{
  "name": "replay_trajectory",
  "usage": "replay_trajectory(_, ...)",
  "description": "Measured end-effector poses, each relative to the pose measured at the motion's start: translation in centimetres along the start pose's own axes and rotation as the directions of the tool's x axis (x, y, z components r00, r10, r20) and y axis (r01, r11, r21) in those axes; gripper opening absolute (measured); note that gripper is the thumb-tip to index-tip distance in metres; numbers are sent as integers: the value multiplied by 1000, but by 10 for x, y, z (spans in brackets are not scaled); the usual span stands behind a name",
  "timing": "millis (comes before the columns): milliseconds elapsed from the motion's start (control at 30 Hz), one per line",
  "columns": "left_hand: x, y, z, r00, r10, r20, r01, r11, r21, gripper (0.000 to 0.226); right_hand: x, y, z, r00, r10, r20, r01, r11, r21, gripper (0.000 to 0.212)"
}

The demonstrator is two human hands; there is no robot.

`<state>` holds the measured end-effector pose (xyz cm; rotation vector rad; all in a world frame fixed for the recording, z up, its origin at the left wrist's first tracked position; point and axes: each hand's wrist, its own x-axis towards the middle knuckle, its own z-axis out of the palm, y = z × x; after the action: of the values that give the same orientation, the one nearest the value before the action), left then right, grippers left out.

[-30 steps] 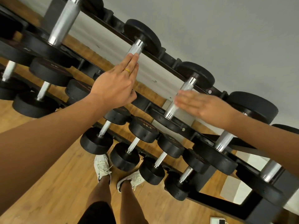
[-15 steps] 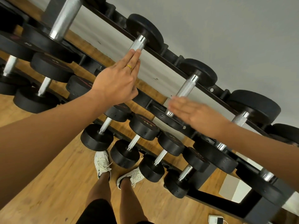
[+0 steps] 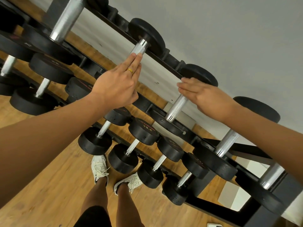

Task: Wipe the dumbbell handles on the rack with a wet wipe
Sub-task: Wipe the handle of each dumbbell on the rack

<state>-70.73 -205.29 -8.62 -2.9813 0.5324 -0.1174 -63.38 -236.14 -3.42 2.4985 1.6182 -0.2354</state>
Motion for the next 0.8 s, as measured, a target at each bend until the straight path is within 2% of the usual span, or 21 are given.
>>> replay_trajectory(133,1,0,1,1000,0,-13,0,1000,-26,79,3,-1,-5,999,-16,44,15,1000,22,79)
replay_trajectory(300,-1,1,-1,1000,-5,-18,4,999,-50,78,-3,-32,-7,964,-211,163,221,974,-49,92)
replay_trajectory(367,-1,1,0,1000,-8,-13,7,999,-38,74,-2,-27,-8,967,-187,172,193,981,-19,93)
replay_trajectory(533,-1,0,1,1000,1,-2,-1,1000,-24,73,0,-7,-14,991,16,132,-13,1000,-25,87)
replay_trajectory(667,-1,0,1,1000,-8,3,8,1000,-22,73,-1,-31,-3,973,-156,172,167,984,-53,90)
replay_trajectory(700,-1,0,1,1000,-7,7,7,1000,-21,73,-1,-28,-3,974,-162,160,173,983,-58,89)
replay_trajectory(800,0,0,0,1000,-7,1,7,999,-31,73,-6,-8,-9,997,-13,77,13,1000,-11,84)
